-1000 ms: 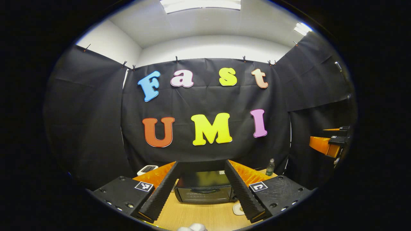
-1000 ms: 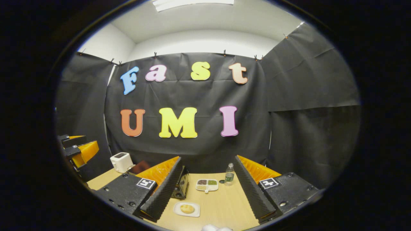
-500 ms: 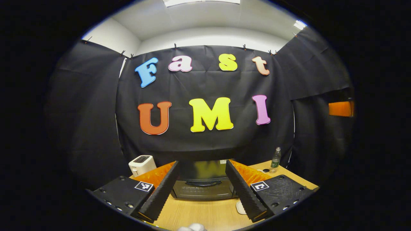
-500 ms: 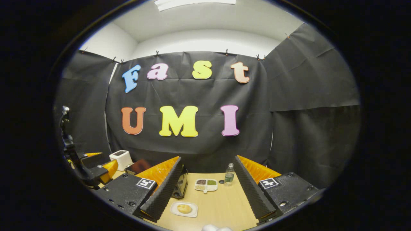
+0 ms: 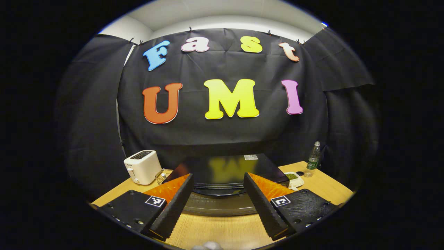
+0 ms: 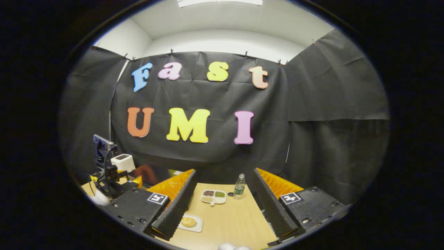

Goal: Open the electric oven with the left hand, put the food in, and close the electric oven.

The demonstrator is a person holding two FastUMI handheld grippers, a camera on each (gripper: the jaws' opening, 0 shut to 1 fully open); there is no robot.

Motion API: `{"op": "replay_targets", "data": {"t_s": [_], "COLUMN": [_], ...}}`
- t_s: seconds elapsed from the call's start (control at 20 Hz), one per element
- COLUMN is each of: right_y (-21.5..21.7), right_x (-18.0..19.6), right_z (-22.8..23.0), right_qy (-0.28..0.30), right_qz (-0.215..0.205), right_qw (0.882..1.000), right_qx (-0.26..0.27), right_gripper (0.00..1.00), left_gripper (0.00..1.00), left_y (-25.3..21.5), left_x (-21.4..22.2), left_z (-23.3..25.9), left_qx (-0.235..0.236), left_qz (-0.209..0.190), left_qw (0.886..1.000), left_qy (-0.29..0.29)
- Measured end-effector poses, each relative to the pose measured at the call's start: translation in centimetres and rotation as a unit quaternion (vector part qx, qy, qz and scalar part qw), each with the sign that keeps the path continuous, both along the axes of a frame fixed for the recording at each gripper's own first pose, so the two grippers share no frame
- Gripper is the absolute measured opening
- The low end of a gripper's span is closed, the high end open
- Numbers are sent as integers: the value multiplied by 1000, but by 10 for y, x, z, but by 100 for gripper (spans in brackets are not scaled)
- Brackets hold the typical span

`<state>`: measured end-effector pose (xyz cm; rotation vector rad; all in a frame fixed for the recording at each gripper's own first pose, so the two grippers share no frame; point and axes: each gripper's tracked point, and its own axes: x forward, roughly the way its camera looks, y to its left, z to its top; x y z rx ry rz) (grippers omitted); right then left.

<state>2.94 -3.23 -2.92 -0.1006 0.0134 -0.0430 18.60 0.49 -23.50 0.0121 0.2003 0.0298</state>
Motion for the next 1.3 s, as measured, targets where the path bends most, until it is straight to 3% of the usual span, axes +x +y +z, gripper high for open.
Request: {"op": "replay_targets", "data": {"t_s": [0.25, 0.6, 1.3], "right_y": [-8, -7, 8], "right_x": [5, 9, 11], "right_z": [-13, -28, -44], "right_qy": [22, 45, 59], "right_qz": [-19, -23, 1], "right_qw": [1000, 999, 998], "right_qx": [-2, 1, 6], "right_gripper": [99, 99, 99], "left_gripper": [95, 98, 98], "left_y": [1, -2, 1], "left_x": [32, 45, -6], "left_z": [-40, -64, -71], "left_qx": [14, 8, 5], "left_qz": [-7, -13, -17], "left_qw": [999, 998, 998], "left_qy": [31, 60, 63]}}
